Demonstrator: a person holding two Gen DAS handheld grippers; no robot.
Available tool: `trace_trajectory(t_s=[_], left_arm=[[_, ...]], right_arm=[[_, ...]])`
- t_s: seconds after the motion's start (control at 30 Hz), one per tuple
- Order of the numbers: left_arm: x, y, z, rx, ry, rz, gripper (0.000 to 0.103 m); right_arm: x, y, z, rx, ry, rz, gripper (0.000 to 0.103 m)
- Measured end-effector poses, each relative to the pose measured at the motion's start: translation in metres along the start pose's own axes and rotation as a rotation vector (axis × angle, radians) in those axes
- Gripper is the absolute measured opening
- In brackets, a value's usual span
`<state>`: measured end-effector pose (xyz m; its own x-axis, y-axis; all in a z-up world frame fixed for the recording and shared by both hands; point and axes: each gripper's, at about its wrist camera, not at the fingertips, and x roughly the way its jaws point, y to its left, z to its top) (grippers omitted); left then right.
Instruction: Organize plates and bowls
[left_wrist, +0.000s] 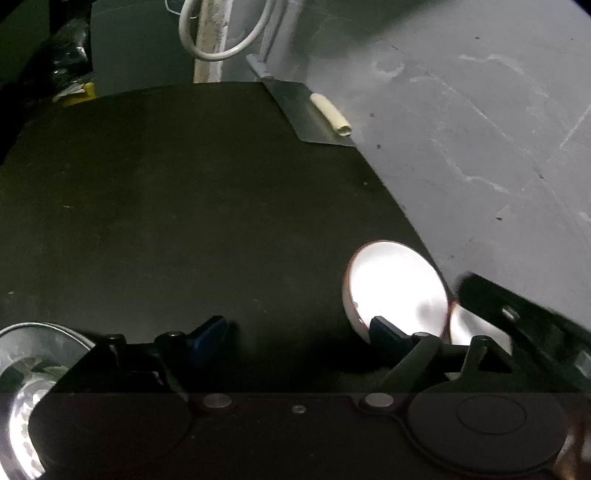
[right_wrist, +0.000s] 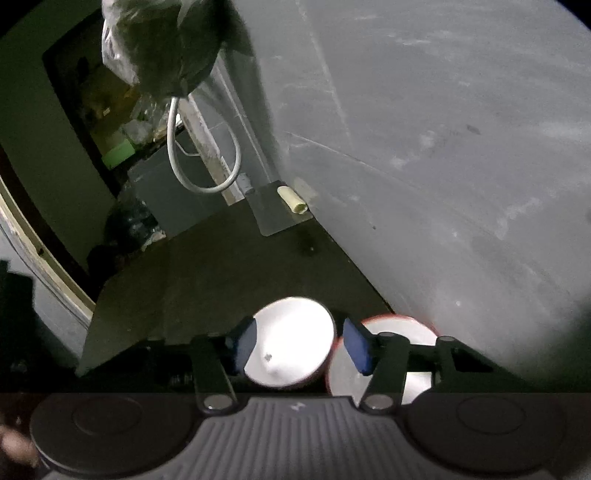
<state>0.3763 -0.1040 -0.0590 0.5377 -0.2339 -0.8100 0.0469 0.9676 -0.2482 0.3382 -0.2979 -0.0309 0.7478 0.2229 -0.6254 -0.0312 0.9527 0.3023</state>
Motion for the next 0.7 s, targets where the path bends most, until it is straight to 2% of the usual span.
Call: trace_trajectory(t_s=[0.17, 0.27, 0.37, 0.53, 0.7], left_arm=[[0.001, -0.008, -0.004, 0.028, -0.024, -0.028, 0.083], [0.004, -0.014, -0.004, 0.040, -0.024, -0.024, 0.079], [0.008, -0.017, -0.003, 0.031, -0.017, -0.025, 0.068], [0.016, -0.017, 0.002, -0.016, -0.002, -0.070, 0.038], [0.020, -0.018, 0.002, -0.039, 0.008, -0.098, 0.025]], right_arm=[[0.022, 0.013, 0.011, -0.054, 0.063, -0.079, 0.056], [0.033, 0.019, 0.015, -0.092, 0.103, -0.114, 0.056], [0.040, 0.020, 0.017, -0.109, 0.132, -0.120, 0.056], [0.049, 0.017, 0.019, -0.141, 0.181, -0.105, 0.051], [0.055, 0.014, 0.019, -0.155, 0.221, -0.075, 0.047]])
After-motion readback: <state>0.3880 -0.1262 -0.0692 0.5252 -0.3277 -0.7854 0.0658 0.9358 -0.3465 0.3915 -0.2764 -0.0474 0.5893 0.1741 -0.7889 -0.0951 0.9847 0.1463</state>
